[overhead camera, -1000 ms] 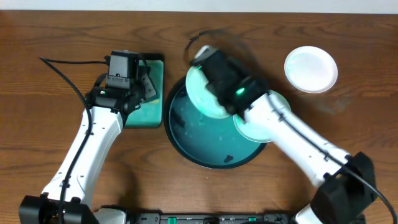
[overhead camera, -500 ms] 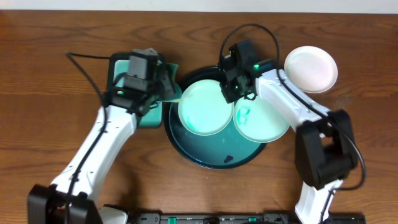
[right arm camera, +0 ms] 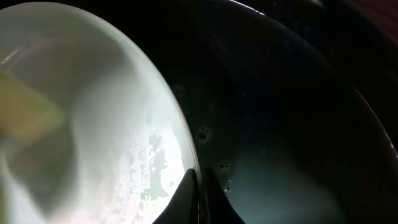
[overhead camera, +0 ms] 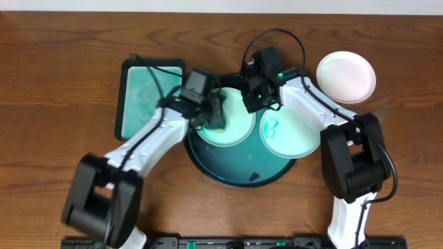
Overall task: Clean dirty plates on tray and stack at the side
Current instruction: 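Scrub the back plate again with the left sponge while right holds it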
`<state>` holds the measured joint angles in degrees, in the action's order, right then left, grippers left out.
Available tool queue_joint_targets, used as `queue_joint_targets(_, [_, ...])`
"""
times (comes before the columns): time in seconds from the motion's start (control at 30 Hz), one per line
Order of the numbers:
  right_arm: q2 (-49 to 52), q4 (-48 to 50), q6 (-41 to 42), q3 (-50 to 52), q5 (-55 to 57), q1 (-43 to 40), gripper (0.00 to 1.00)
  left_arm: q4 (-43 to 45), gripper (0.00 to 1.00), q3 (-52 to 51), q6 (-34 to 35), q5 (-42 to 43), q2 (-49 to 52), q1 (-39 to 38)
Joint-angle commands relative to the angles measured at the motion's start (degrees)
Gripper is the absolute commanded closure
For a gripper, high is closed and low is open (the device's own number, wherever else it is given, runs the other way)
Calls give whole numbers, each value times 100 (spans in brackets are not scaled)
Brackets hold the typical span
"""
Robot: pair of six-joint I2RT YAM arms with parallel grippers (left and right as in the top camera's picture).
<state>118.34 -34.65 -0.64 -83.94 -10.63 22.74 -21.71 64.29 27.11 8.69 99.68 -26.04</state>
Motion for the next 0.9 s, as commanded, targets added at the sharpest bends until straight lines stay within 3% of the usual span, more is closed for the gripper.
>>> queue_joint_targets(0.0, [-4,24,94,-57,28,-42,99,72,93,-31,-162,-11,304,-83])
queue_joint_targets(0.13, [-4,17,94,-57,31,-44,99,59,93,-31,-474,-291,564,-66])
queue_joint_targets(0.33, [-4,15,94,-57,28,-42,99,50,93,-31,-505,-2343,579,-66])
queue_joint_targets(0.43, [-4,13,96,-57,28,-42,99,439,93,-31,-503,-2614,579,-66])
queue_joint_targets(0.53, [-4,11,103,-57,26,-42,99,986,93,-31,-501,-2387,579,-74])
queue_joint_targets(0.63, [-4,-31,103,-57,28,-42,99,1255,93,-31,-501,-1285,579,-72])
queue_joint_targets(0.67, [-4,-74,101,-57,28,-44,99,1257,93,-31,-501,-437,588,-79])
queue_joint_targets(0.73, [-4,-96,101,-57,28,-48,99,1172,93,-33,-498,192,590,-85])
queue_joint_targets(0.87, [-4,-66,101,-57,28,-48,99,793,93,-33,-503,684,590,-92])
